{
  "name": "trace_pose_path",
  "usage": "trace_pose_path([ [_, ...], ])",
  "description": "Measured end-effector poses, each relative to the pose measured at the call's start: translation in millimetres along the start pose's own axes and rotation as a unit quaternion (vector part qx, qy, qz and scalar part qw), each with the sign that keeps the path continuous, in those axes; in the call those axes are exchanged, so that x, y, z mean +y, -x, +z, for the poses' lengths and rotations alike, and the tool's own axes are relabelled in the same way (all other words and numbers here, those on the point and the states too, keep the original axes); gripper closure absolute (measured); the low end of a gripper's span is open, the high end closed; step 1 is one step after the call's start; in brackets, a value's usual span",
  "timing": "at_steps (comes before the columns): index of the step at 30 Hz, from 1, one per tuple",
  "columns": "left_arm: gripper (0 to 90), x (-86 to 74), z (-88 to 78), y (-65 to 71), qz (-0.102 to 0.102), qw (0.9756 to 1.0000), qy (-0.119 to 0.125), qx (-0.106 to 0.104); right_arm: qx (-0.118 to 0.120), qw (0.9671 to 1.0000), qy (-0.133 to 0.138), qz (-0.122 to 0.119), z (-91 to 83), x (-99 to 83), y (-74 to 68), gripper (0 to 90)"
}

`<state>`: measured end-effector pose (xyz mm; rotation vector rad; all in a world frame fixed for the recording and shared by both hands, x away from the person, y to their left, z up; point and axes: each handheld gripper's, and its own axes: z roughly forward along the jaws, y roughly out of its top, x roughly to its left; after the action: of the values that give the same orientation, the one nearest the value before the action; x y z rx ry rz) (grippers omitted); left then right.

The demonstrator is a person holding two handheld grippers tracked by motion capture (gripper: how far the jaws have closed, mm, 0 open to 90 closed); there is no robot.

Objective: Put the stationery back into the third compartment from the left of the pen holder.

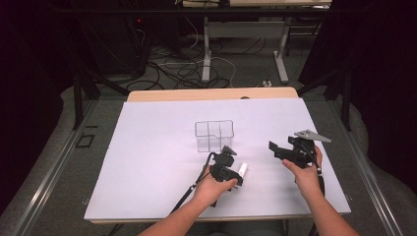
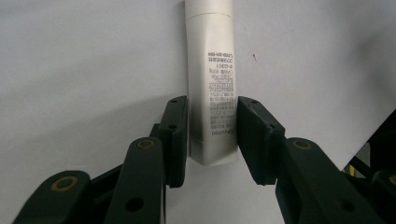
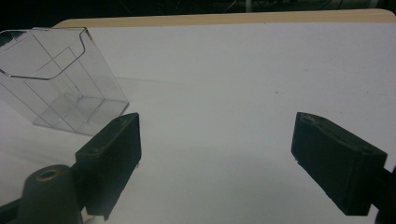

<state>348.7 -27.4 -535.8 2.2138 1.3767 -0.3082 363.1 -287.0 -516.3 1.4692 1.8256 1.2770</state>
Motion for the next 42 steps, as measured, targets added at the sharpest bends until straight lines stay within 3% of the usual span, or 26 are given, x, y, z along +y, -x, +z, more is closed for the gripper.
trace_pose_path([
  [11,70.6,1.7,-7.2,-7.0,-0.001,1.0,0.0,-0.009,0.0,1.0,0.001,0.001,0.1,-0.1,0.3,15.3],
  [13,70.8,2.0,-7.6,-8.7,-0.01,0.9998,-0.003,-0.018,0.001,1.0,0.0,0.001,0.6,-0.2,-0.3,15.3],
  [19,71.0,2.5,-7.6,-10.8,-0.002,0.9998,-0.004,-0.022,0.001,1.0,-0.001,-0.005,1.3,-0.4,-0.4,15.3],
  [29,71.2,3.3,-7.6,-13.1,-0.01,0.9994,-0.005,-0.033,0.002,1.0,-0.001,-0.004,1.0,-0.3,0.3,15.3],
  [42,71.3,0.0,-10.8,-18.1,0.004,0.9992,0.007,-0.04,0.003,1.0,-0.005,0.0,2.0,-1.2,-1.1,15.3],
])
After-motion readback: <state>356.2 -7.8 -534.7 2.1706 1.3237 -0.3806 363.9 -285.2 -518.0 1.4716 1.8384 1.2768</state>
